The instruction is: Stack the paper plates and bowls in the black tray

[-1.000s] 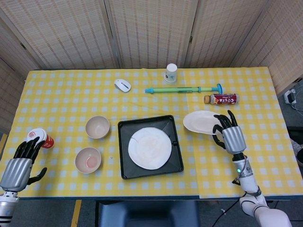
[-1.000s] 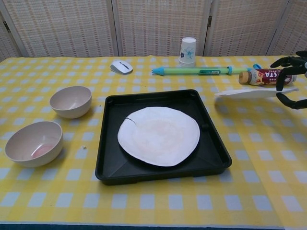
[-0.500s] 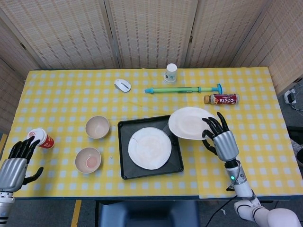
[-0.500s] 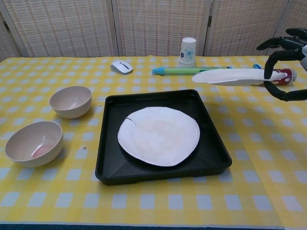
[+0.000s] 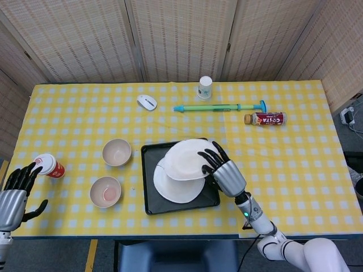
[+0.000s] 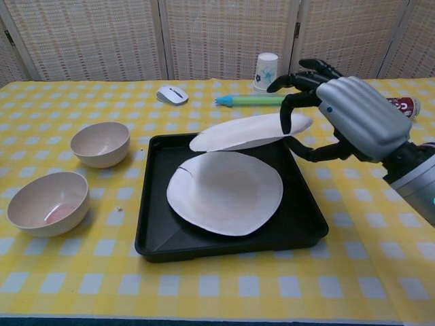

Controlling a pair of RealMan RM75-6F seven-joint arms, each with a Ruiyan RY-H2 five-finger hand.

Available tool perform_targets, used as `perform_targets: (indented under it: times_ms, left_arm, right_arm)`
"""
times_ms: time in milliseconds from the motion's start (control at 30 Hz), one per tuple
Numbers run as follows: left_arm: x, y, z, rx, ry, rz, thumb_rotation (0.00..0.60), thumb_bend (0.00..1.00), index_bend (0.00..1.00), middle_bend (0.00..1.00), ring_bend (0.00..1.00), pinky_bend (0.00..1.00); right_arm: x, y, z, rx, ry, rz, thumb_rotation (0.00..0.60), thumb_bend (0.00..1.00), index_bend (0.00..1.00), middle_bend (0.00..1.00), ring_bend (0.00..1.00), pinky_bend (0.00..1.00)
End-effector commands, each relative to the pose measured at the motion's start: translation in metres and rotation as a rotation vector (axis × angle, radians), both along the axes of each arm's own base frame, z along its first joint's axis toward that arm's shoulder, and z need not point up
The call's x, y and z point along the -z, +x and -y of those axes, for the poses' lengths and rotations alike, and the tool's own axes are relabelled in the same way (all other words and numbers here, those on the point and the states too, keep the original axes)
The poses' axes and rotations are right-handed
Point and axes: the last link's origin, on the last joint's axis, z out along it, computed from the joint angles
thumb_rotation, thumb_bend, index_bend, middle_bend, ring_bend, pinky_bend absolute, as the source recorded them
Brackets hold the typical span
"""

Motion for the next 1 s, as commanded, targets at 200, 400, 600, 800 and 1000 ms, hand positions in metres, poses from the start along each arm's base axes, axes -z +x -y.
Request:
perform_targets:
  times_ms: [200,400,600,800,1000]
  left_arm:
    - [-0.003,-0.002,-0.001,-0.009,0.004,0.009,0.600,0.36,0.01,0.00,0.00,0.00]
    - [-0.004,-0.002,0.000,-0.009,0.001,0.015,0.600,0.36,0.01,0.00,0.00,0.00]
    - [-0.003,-0.001,0.000,-0.005,-0.006,0.018,0.600,0.36,0.01,0.00,0.00,0.00]
    - [-0.003,-0.001,-0.001,-0.010,-0.001,0.036,0.600,0.36,0.02,0.00,0.00,0.00]
    - [-0.004,-0.002,-0.001,-0.017,0.001,0.029,0.600,0.36,0.02,0.00,0.00,0.00]
  right_arm:
    - [0.027,0.007,-0.001,0.004,0.062,0.000,0.600,0.48,0.71,0.25,0.19,0.00]
    - [0.038,0.009,-0.003,0.001,0.100,0.007,0.600,0.48,0.71,0.26,0.20,0.00]
    - [0.045,0.008,-0.005,0.003,0.119,0.004,0.600,0.48,0.71,0.26,0.19,0.00]
    - [0.052,-0.001,-0.007,0.032,0.160,-0.061,0.600,0.48,0.61,0.17,0.12,0.00]
    - [0.058,-0.007,-0.011,0.144,0.317,-0.083,0.600,0.47,0.38,0.00,0.00,0.00]
